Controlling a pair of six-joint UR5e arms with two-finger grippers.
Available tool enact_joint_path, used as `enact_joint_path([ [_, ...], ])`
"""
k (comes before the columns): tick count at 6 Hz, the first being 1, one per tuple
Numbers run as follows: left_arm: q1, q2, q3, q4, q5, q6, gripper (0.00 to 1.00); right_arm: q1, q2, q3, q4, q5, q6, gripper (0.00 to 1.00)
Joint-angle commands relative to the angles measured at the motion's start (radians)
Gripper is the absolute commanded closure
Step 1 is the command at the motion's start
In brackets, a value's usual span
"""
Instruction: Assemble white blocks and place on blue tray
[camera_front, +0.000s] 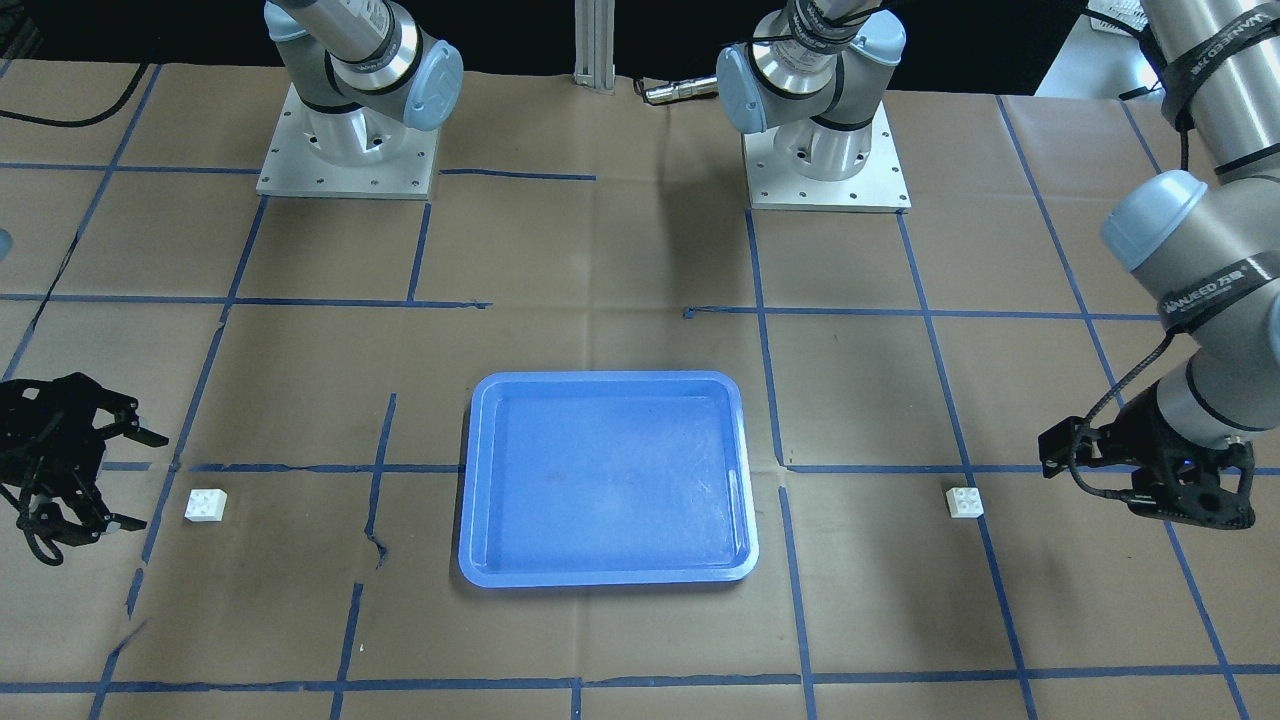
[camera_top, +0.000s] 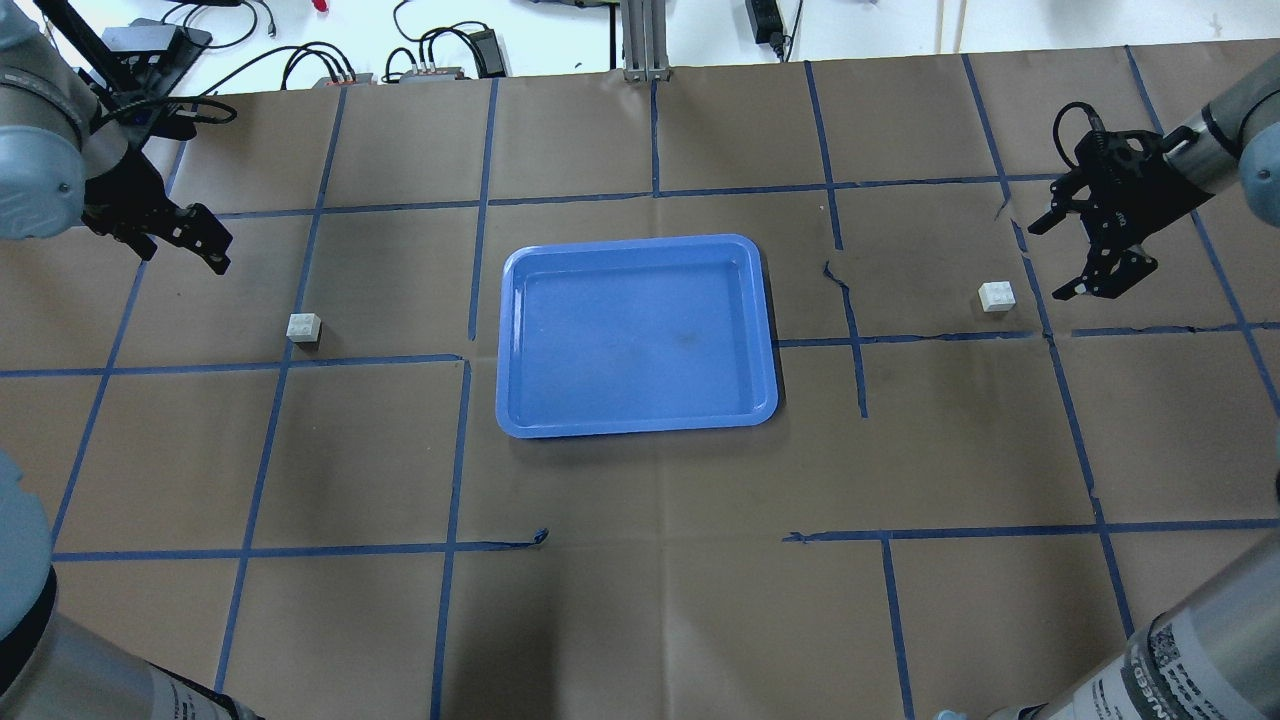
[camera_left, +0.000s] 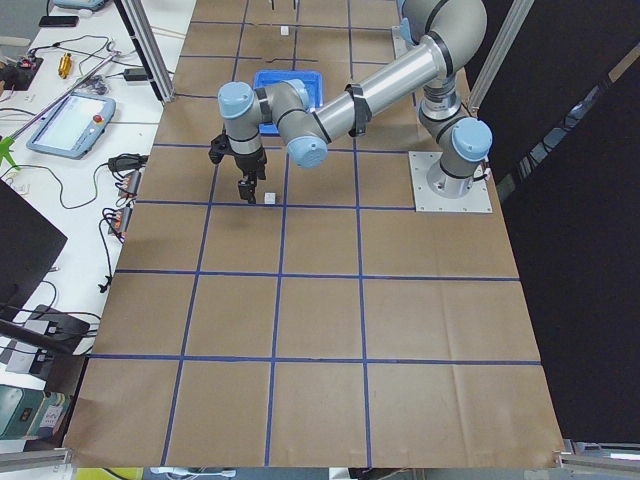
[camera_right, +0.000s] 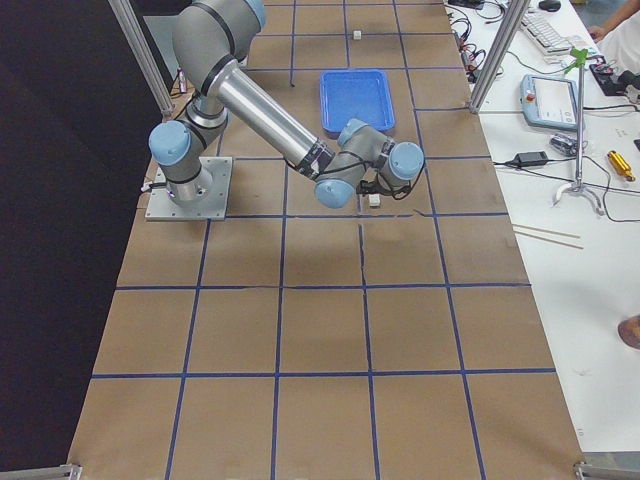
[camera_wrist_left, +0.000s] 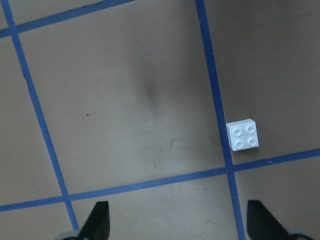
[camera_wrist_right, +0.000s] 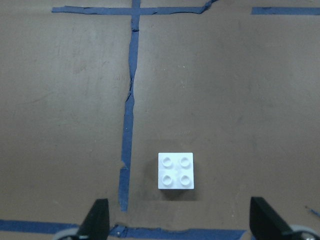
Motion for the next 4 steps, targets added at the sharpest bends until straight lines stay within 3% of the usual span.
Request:
enact_joint_path([
  [1,-0.003,-0.014,-0.09,0.117,-0.005,-0.023,0.04,0.001,0.023,0.055,-0.062,0.032,0.003,0.0],
  [3,-0.015,-0.038,-0.095,0.124,-0.044,-0.129,0.05,-0.001,0.068,0.058,-0.176,0.022,-0.01,0.0],
  [4,-0.035,-0.062,-0.095,0.134,-0.042,-0.129,0.05,0.001,0.068,0.062,-0.169,0.022,-0.01,0.0],
])
